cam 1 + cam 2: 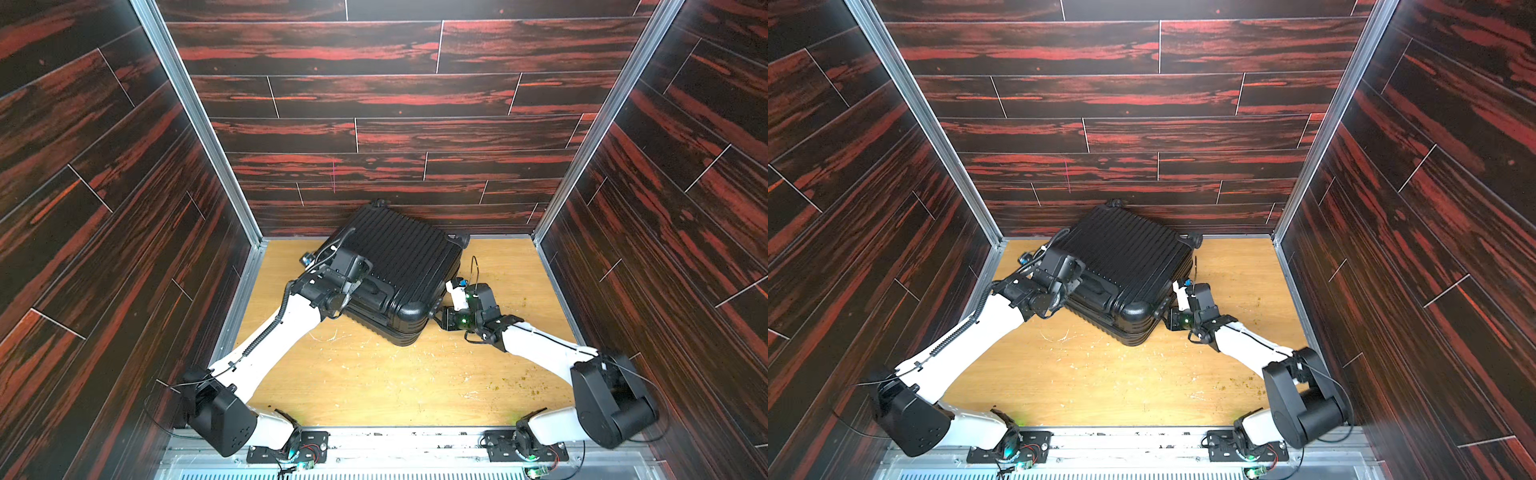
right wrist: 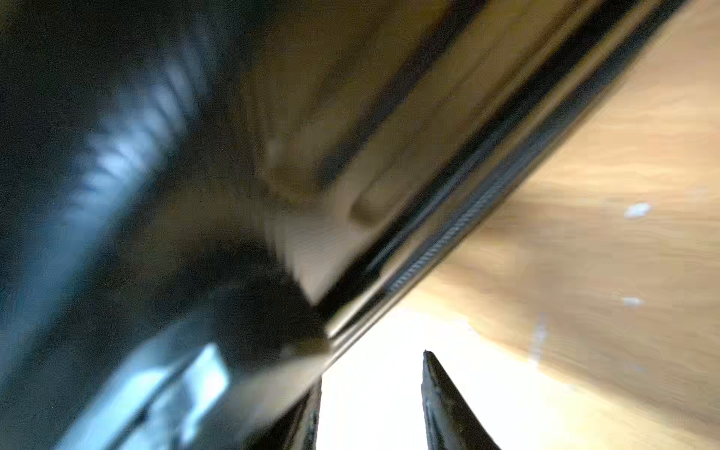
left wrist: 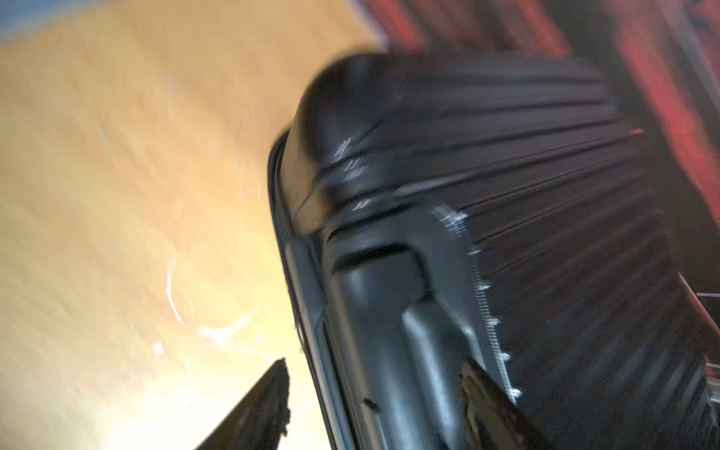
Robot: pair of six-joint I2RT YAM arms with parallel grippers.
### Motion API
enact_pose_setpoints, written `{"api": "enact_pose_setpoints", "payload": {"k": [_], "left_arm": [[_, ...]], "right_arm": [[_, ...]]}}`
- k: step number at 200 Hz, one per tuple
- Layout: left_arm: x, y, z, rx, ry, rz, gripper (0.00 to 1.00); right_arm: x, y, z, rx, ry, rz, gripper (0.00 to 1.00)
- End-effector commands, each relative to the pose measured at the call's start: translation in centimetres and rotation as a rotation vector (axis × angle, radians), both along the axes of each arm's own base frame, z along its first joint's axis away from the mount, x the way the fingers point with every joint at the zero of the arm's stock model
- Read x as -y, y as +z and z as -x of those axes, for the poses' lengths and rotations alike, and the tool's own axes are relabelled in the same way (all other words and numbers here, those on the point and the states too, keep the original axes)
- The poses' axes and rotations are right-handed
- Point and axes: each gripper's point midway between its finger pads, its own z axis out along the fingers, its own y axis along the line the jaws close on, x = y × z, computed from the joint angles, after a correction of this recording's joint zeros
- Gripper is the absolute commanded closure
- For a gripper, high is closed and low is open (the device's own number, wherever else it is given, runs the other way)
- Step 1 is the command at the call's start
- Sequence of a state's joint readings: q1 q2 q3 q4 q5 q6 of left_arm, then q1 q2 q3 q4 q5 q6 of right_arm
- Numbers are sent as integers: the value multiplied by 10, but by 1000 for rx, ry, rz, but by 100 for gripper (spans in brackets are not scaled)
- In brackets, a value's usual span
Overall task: Close the suitcase zippers
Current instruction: Adjust the suitcase at the center of the board.
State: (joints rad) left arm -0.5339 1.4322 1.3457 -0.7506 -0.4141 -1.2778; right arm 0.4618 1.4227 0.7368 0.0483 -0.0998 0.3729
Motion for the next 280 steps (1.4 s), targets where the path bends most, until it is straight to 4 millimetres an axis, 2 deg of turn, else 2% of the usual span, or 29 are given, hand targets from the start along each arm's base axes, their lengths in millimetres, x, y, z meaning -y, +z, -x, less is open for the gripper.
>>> {"api": "enact_pose_setpoints", "payload": {"k": [1, 31, 56, 73, 85, 97, 122, 134, 161, 180, 203, 224, 229, 232, 242, 280], "left_arm": [[16, -8, 4, -67, 25, 134, 28], [40, -24, -2, -124, -49, 188, 27], [48, -35, -3, -193, -87, 176, 27], [55, -43, -1, -231, -111, 189, 33], [54, -49, 1, -251, -112, 180, 42], [48, -52, 2, -257, -111, 143, 51], [20, -57, -1, -255, -97, 34, 75], [11, -56, -8, -247, -132, 9, 80], [-12, -47, -28, -213, -243, -99, 80], [-33, -43, -46, -196, -311, -217, 79], [-50, -44, -67, -203, -405, -249, 80], [-52, -43, -82, -197, -535, -227, 83], [-52, -36, -85, -184, -561, -234, 83], [-52, -44, -87, -204, -581, -236, 83], [-55, -41, -93, -211, -621, -269, 84], [-59, -28, -96, -230, -817, -313, 84]], "right_arm": [[13, 40, -18, 150, -73, 28, 56], [29, 48, -18, 164, -113, 60, 55], [43, 57, -19, 179, -145, 69, 55], [54, 65, -20, 189, -170, 74, 55], [64, 73, -22, 200, -193, 74, 55], [75, 81, -22, 213, -212, 81, 55], [97, 97, -22, 241, -255, 94, 55], [109, 101, -21, 245, -275, 102, 55], [130, 105, -18, 243, -317, 94, 55], [137, 104, -15, 241, -332, 92, 55], [144, 98, -12, 226, -353, 100, 55], [150, 89, -10, 204, -369, 105, 55], [151, 86, -9, 197, -367, 103, 55], [150, 84, -9, 193, -364, 104, 55], [149, 79, -8, 183, -356, 102, 54], [136, 59, -3, 148, -300, 46, 54]]}}
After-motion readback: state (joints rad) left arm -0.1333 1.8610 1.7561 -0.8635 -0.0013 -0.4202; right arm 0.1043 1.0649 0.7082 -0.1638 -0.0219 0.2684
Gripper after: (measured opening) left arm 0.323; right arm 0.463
